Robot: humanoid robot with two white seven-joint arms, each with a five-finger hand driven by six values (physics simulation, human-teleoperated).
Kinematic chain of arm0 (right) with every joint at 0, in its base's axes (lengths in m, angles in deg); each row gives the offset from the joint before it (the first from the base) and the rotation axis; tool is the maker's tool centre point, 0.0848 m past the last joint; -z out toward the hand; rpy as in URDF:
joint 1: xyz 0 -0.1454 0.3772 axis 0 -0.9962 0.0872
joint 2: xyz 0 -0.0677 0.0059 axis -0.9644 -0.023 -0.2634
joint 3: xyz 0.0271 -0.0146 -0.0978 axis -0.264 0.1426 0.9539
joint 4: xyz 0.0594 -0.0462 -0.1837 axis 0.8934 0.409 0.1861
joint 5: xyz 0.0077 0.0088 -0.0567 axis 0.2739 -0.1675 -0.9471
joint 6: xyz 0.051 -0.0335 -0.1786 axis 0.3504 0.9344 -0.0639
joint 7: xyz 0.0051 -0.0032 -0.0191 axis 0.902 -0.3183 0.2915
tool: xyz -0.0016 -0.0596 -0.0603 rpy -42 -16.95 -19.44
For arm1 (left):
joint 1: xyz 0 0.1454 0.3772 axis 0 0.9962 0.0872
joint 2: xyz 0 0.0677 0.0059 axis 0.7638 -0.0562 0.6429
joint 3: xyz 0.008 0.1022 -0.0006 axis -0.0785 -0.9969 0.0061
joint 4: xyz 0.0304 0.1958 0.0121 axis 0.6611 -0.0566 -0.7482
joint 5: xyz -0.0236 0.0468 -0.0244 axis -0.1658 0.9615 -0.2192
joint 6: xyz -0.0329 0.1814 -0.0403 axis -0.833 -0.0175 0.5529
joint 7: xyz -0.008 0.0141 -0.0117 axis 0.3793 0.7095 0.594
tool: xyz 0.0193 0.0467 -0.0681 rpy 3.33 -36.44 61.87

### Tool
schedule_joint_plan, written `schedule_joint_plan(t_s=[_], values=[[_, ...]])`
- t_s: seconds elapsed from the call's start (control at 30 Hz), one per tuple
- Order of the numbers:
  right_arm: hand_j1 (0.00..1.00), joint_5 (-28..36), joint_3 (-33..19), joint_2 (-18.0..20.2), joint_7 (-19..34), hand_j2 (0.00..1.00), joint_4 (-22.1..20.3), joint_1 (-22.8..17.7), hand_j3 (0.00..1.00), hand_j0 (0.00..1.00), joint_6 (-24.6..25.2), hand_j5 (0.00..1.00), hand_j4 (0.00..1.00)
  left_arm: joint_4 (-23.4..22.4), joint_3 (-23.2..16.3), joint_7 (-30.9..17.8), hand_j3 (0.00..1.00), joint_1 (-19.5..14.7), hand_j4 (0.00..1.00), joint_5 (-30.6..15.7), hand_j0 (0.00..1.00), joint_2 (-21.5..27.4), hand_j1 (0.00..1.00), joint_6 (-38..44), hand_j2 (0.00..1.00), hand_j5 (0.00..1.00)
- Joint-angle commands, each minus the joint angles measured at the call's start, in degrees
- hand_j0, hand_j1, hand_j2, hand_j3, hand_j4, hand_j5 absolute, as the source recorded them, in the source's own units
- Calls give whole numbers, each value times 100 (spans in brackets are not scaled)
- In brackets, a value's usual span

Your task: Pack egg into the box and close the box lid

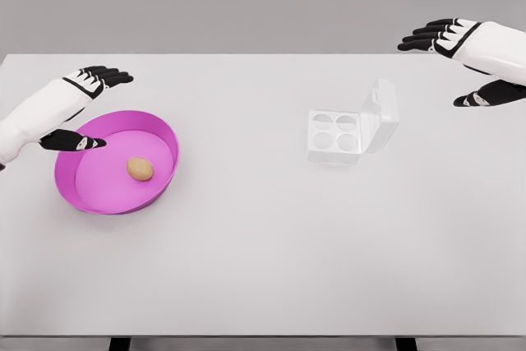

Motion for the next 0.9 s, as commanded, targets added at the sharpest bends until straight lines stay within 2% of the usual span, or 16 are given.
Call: schedule_joint_plan(t_s=[0.0,0.13,0.2,0.23,0.27,0.3,0.33,0.43,0.47,0.5,0.57,0.63,0.73,0.77,0.8,0.87], values=[[100,35,2,5,-3,100,-4,0,100,100,18,100,100,2,1,1,100,0,100,-35,100,8,100,6,100,100],[100,18,-50,-4,-3,100,57,0,100,100,18,100,100,20,1,-25,100,-18,100,-26,100,17,100,6,100,100],[100,-377,-50,84,-3,100,66,18,100,100,18,100,100,38,10,-182,100,-53,100,53,100,-1,100,6,100,100],[100,-553,-15,171,-3,100,84,-17,100,100,18,100,100,38,36,-883,100,-97,100,36,100,-18,100,6,100,100],[100,-554,-15,181,-3,100,128,-18,100,100,18,100,100,38,150,-1368,100,-97,100,18,100,-36,100,6,100,100],[100,-562,-15,198,-3,100,277,-35,100,100,18,100,100,64,353,-2150,100,-88,100,-17,100,-80,100,6,100,100],[100,-519,-50,154,-3,100,409,-70,100,100,18,100,100,81,423,-2251,100,-114,100,-35,100,-80,100,6,100,100],[100,-360,-639,-163,-3,100,427,-193,100,100,18,100,100,240,423,-2251,100,-123,100,-44,100,-220,100,6,100,100],[100,-360,-674,232,-3,100,400,-386,100,100,18,100,100,266,423,-2251,100,-141,100,-35,100,-308,100,6,100,100],[100,-360,-666,549,-3,100,409,-404,100,100,18,100,100,406,415,-2251,100,-158,100,0,100,-317,100,6,100,100],[100,-465,-613,681,-3,100,453,-491,100,100,18,100,100,775,362,-2251,100,-141,100,53,100,-291,100,6,100,100],[100,-571,-613,1050,-3,100,392,-1037,100,100,18,100,100,960,362,-2251,100,-123,100,18,100,-308,100,6,100,100],[100,-510,-894,1243,-3,100,374,-1142,100,100,18,100,100,1198,406,-2251,100,-141,100,-61,100,-300,100,6,100,100],[100,-527,-912,1595,-3,100,339,-1318,100,100,18,100,100,1233,415,-2251,100,-141,100,-61,100,-300,100,6,100,100],[100,-545,-920,1762,-3,100,330,-1424,100,100,18,100,100,1250,415,-2251,100,-141,100,-61,100,-273,100,6,100,100],[100,-589,-921,1807,-3,100,400,-1468,100,100,18,100,100,1303,406,-2251,100,-114,100,-52,100,-142,100,6,100,100]])
